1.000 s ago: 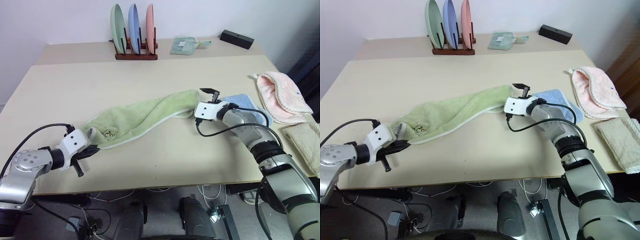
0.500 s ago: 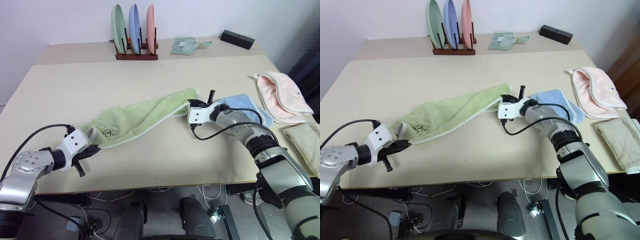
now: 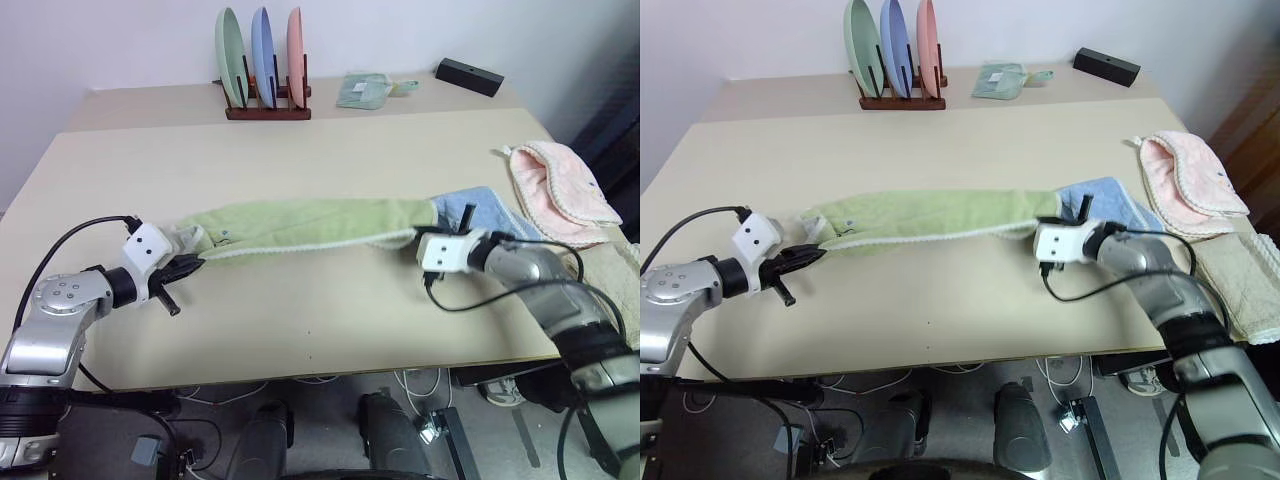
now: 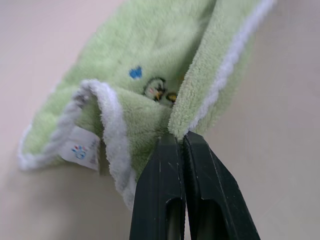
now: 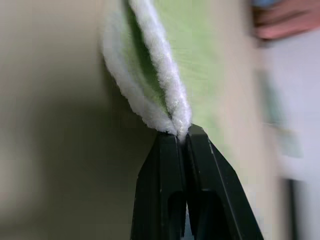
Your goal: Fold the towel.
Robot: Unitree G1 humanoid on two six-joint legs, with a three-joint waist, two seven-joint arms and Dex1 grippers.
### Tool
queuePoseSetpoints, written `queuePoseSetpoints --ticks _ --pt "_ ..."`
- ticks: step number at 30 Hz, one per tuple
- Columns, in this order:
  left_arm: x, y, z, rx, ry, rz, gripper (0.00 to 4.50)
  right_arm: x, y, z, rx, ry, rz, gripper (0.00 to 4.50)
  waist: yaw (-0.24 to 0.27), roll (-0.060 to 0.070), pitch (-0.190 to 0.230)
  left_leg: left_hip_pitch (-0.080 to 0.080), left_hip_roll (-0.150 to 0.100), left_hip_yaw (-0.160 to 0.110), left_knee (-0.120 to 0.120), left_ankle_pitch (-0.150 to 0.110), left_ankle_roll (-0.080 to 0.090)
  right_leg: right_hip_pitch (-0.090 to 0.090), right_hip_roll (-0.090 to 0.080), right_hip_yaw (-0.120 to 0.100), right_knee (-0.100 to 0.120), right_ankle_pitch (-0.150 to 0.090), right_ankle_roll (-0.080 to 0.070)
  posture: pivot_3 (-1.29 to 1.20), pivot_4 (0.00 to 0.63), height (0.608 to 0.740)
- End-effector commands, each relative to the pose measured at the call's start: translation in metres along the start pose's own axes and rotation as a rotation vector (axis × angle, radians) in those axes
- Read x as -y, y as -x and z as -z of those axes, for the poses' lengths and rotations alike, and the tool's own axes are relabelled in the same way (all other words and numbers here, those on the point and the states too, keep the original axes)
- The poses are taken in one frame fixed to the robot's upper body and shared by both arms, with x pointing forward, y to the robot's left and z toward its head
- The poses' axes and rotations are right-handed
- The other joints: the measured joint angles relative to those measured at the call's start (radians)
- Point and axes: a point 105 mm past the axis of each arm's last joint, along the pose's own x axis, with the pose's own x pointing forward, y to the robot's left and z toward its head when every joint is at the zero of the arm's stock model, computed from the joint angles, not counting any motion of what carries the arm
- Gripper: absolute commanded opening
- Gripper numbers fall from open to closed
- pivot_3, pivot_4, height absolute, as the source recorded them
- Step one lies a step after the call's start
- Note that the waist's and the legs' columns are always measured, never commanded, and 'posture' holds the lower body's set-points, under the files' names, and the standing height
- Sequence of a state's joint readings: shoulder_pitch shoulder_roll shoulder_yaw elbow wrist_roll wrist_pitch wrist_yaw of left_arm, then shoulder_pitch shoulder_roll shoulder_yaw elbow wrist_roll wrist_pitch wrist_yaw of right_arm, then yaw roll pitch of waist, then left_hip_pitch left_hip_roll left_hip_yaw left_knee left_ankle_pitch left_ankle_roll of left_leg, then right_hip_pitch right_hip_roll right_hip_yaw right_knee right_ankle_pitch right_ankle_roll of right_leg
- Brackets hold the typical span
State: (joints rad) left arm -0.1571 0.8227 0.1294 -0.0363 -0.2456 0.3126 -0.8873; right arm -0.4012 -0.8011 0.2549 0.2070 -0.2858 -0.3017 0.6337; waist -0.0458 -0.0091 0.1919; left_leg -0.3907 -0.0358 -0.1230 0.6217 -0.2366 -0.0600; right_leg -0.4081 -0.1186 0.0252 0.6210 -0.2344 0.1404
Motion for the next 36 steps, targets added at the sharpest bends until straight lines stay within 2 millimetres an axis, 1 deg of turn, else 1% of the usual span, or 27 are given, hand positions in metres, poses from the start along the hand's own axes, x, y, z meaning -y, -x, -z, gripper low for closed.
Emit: queuePoseSetpoints --ticks 1,3,5,7,13,17,20,21,22,23,24,26,27,32,34,36 --pt "-0.002 -0.002 -0.01 0.025 -0.052 0.009 0.0 0.015 0.009 -0.013 0.01 -0.011 0.028 0.89 0.001 0.0 0.0 0.0 0.0 0.0 0.001 0.0 0.0 0.0 0.0 0.0 0.0 0.0 0.0 0.0 0.15 0.74" --pt "0.0 -0.005 -0.011 0.026 -0.057 0.019 0.0 0.013 0.009 -0.011 -0.016 0.008 0.034 1.87 0.003 0.0 0.0 0.0 0.0 0.0 0.001 0.0 0.0 0.001 0.0 0.0 0.0 0.0 0.0 0.0 0.15 0.74" --pt "0.003 -0.007 -0.012 0.028 -0.062 0.028 0.0 0.016 0.01 -0.007 -0.043 0.039 0.056 2.8 0.004 0.0 0.0 0.0 0.0 0.0 0.001 0.0 0.0 0.001 0.0 0.0 0.0 0.0 0.0 0.0 0.15 0.74" --pt "0.004 -0.009 -0.013 0.031 -0.064 0.034 0.0 0.019 0.011 -0.004 -0.061 0.06 0.068 3.86 0.005 -0.001 0.0 0.0 0.0 0.0 0.001 0.0 0.0 0.001 0.0 0.0 0.0 0.0 0.0 0.0 0.15 0.74" --pt "0.008 -0.01 -0.013 0.036 -0.061 0.04 0.0 0.026 0.016 -0.003 -0.074 0.08 0.076 3.86 0.006 -0.001 0.0 0.0 0.0 0.0 0.001 0.0 0.0 0.001 0.0 0.0 -0.001 0.0 0.0 0.0 0.15 0.74" --pt "0.011 -0.01 -0.012 0.033 -0.06 0.045 0.0 0.029 0.018 0.0 -0.098 0.131 0.061 3.86 0.006 -0.001 0.0 0.0 0.0 0.0 0.001 0.0 0.0 0.001 0.0 0.0 -0.001 0.0 0.0 0.0 0.15 0.74" --pt "0.011 -0.01 -0.012 0.035 -0.057 0.043 0.0 0.031 0.02 0.005 -0.122 0.173 0.05 3.14 0.006 -0.001 0.0 0.0 0.0 0.0 0.001 0.0 0.0 0.001 0.0 0.0 -0.001 0.0 0.0 0.0 0.15 0.74" --pt "0.012 -0.011 -0.012 0.037 -0.057 0.043 0.0 0.033 0.02 0.005 -0.125 0.18 0.056 2.57 0.005 -0.001 0.0 0.0 0.0 0.0 0.001 0.0 0.0 0.001 0.0 0.0 -0.001 0.0 0.0 0.0 0.15 0.74" --pt "0.012 -0.011 -0.012 0.038 -0.056 0.043 0.0 0.035 0.02 0.006 -0.127 0.184 0.06 2.19 0.005 -0.001 0.0 0.0 0.0 0.0 0.001 0.0 0.0 0.001 0.0 0.0 0.0 0.0 0.0 0.0 0.15 0.74" --pt "0.013 -0.011 -0.012 0.04 -0.055 0.043 0.0 0.036 0.02 0.006 -0.131 0.196 0.057 1.61 0.005 -0.001 0.0 0.0 0.0 0.0 0.001 0.0 0.0 0.001 0.0 0.0 0.0 0.0 0.0 0.0 0.15 0.74" --pt "0.014 -0.012 -0.012 0.041 -0.053 0.044 0.0 0.038 0.021 0.006 -0.131 0.2 0.058 1.18 0.004 -0.001 0.0 0.0 0.0 0.0 0.001 0.0 0.0 0.001 0.0 0.0 0.0 0.0 0.0 0.0 0.15 0.74" --pt "0.014 -0.012 -0.012 0.043 -0.052 0.044 0.0 0.04 0.021 0.005 -0.128 0.204 0.061 0.13 0.004 -0.001 0.0 0.0 0.0 0.0 0.001 0.0 0.0 0.001 0.0 0.0 0.0 0.0 0.0 0.0 0.15 0.74" --pt "0.015 -0.012 -0.012 0.044 -0.05 0.044 0.0 0.04 0.02 0.004 -0.124 0.203 0.065 0.05 0.004 -0.001 0.0 0.0 0.0 0.0 0.001 0.0 0.0 0.001 0.0 0.0 0.0 0.0 0.0 0.0 0.15 0.74" --pt "0.015 -0.012 -0.012 0.048 -0.047 0.035 0.0 0.047 0.021 -0.001 -0.104 0.201 0.099 0.05 0.004 -0.001 0.0 0.0 0.0 0.0 0.001 0.0 0.0 0.001 0.0 0.0 0.0 0.0 0.0 0.0 0.15 0.74" --pt "0.007 -0.011 -0.017 0.075 -0.05 -0.003 0.0 0.058 0.022 -0.004 -0.095 0.205 0.142 0.05 0.004 -0.001 0.0 0.0 0.0 0.0 0.001 0.0 0.0 0.001 0.0 0.0 0.0 0.0 0.0 0.0 0.15 0.74" --pt "-0.014 -0.012 -0.036 0.146 -0.061 -0.083 0.0 0.083 0.025 -0.007 -0.1 0.218 0.232 0.05 0.005 -0.001 0.0 0.0 0.0 0.0 0.001 0.0 0.0 0.001 0.0 0.0 0.0 0.0 0.0 0.0 0.15 0.74"
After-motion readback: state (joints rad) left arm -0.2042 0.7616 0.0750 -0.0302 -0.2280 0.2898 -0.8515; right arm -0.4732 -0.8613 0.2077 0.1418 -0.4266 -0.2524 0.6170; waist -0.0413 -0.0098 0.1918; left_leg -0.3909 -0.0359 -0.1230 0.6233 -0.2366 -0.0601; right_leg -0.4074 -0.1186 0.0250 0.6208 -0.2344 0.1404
